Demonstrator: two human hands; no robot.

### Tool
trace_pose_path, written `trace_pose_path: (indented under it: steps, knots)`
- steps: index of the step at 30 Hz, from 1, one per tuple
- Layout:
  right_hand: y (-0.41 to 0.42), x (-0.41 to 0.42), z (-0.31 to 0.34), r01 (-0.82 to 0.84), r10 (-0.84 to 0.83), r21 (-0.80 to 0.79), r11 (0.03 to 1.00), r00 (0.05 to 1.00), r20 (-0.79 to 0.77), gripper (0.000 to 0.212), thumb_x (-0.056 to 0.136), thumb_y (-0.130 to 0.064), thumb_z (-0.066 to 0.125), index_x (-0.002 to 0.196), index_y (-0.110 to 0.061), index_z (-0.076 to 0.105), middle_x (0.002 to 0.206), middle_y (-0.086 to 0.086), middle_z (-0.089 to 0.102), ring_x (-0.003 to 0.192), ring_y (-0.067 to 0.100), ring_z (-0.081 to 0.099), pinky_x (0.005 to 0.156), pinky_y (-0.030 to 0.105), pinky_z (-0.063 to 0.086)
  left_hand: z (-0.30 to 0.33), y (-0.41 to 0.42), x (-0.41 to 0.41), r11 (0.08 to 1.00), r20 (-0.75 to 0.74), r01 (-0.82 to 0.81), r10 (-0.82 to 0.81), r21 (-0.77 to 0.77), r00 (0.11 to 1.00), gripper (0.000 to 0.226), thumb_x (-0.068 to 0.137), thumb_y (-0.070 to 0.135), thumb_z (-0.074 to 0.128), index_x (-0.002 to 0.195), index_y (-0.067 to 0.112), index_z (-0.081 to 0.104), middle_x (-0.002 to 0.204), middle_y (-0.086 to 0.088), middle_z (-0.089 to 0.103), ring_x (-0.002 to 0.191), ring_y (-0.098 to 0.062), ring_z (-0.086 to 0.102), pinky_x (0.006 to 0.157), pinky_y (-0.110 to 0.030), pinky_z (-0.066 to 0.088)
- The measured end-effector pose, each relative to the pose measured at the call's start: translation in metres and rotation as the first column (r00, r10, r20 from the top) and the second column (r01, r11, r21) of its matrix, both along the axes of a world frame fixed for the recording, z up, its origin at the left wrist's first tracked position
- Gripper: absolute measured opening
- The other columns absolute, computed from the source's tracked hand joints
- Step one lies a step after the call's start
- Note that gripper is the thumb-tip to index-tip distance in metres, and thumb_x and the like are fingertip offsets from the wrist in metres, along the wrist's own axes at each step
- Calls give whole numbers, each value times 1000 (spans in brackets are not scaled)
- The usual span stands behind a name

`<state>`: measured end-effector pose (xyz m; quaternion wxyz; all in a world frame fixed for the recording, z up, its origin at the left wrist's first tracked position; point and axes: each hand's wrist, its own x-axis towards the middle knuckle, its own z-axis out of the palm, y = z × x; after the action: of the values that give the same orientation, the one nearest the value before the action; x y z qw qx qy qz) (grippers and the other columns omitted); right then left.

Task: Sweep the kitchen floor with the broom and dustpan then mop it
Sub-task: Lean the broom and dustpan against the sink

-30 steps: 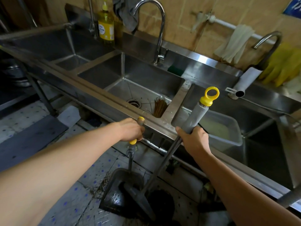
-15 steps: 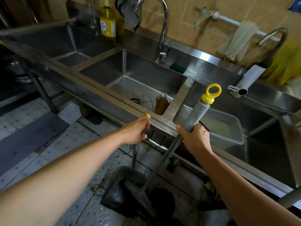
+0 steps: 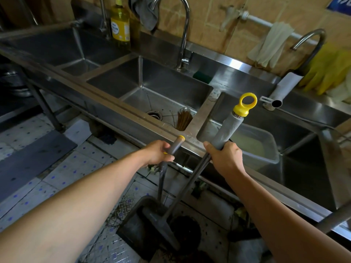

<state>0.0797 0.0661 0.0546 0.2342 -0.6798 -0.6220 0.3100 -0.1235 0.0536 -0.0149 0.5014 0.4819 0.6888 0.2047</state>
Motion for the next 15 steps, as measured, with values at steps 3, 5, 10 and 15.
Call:
trace_pose_path:
  steps: [3,5,10,15]
  knots:
    - [2,3,2,2,-2,-8,1000,1000,2,47,87,-44,63,102,1,63,96,14,65,83,25,60,65,29,43,1,6,0,1000,-41,-20,20,9,999,51,82,18,69,129,14,49,121,-5,57,111,-21,54,100,-38,41]
    - [4,5,0,13,-13,-3,1000,1000,9,49,86,-45,63,101,1,63,95,16,65,85,28,61,67,32,47,1,10,-1,998,-52,-50,51,24,997,48,82,19,69,125,16,48,117,-4,56,106,-20,55,96,-36,43]
    - [8,5,-4,16,-16,-10,1000,1000,12,50,86,-46,63,102,1,64,96,16,66,88,29,63,70,33,49,2,9,4,997,14,-79,79,10,997,21,83,17,69,96,18,53,98,0,56,94,-20,55,80,-33,45]
    - [11,2,-4,1,-1,-6,1000,1000,15,48,87,-45,62,103,0,64,95,13,65,85,26,61,69,32,48,3,5,10,994,77,-101,98,34,992,17,89,10,62,105,14,64,103,2,57,94,-15,54,64,-22,39]
